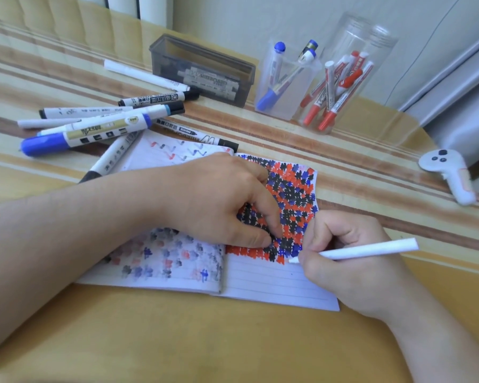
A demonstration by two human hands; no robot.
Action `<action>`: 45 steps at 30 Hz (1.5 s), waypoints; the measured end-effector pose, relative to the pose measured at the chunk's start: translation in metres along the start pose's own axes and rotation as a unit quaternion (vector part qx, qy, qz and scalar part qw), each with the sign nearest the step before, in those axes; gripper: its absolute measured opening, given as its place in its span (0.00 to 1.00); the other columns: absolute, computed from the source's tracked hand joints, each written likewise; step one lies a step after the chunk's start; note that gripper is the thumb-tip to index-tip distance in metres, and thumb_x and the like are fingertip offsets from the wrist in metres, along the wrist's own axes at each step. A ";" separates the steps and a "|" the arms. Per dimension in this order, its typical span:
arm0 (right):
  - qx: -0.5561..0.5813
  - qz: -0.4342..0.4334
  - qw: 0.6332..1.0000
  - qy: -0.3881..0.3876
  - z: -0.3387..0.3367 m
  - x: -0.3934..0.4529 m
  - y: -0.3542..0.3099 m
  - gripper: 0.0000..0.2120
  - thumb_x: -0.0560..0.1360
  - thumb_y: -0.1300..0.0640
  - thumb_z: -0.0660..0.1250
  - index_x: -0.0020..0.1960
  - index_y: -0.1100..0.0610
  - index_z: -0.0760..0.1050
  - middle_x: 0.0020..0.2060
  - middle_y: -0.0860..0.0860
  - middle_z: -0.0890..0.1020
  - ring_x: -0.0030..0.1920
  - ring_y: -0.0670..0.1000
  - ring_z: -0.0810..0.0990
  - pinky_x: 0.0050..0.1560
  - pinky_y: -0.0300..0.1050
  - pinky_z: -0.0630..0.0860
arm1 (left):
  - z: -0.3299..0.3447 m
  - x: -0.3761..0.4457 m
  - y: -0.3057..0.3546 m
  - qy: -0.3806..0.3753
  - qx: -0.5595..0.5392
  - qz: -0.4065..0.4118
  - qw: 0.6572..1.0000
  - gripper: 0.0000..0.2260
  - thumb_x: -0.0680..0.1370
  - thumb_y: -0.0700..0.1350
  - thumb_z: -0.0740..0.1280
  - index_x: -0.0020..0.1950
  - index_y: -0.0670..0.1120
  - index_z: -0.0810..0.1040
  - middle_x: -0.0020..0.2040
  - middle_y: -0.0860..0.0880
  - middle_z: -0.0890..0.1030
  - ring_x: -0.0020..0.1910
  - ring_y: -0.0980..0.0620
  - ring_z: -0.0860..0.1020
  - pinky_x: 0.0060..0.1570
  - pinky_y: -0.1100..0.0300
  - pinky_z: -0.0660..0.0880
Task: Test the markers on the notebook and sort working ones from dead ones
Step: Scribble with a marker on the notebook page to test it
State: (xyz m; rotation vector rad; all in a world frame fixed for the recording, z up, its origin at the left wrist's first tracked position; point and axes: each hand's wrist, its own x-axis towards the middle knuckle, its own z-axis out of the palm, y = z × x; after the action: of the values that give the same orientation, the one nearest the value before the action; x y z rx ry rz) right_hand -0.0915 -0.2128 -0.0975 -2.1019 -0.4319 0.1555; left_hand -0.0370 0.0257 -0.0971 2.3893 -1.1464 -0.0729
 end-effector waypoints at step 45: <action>0.333 -0.011 0.942 0.038 -0.030 0.083 -0.028 0.10 0.68 0.61 0.63 0.38 0.56 0.84 0.29 0.56 0.78 0.27 0.52 0.69 0.26 0.39 0.61 | -0.020 0.004 -0.019 0.131 -0.275 -0.178 0.936 0.02 0.83 0.42 0.67 0.54 0.48 0.77 0.47 0.54 0.87 0.40 0.56 0.84 0.44 0.66 0.78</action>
State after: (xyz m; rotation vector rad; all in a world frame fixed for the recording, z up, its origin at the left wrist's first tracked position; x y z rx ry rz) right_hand -0.0132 -0.1929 -0.0528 -1.4298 -0.2996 0.1785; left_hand -0.0162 0.0408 -0.0872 1.9895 -0.4750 -0.1649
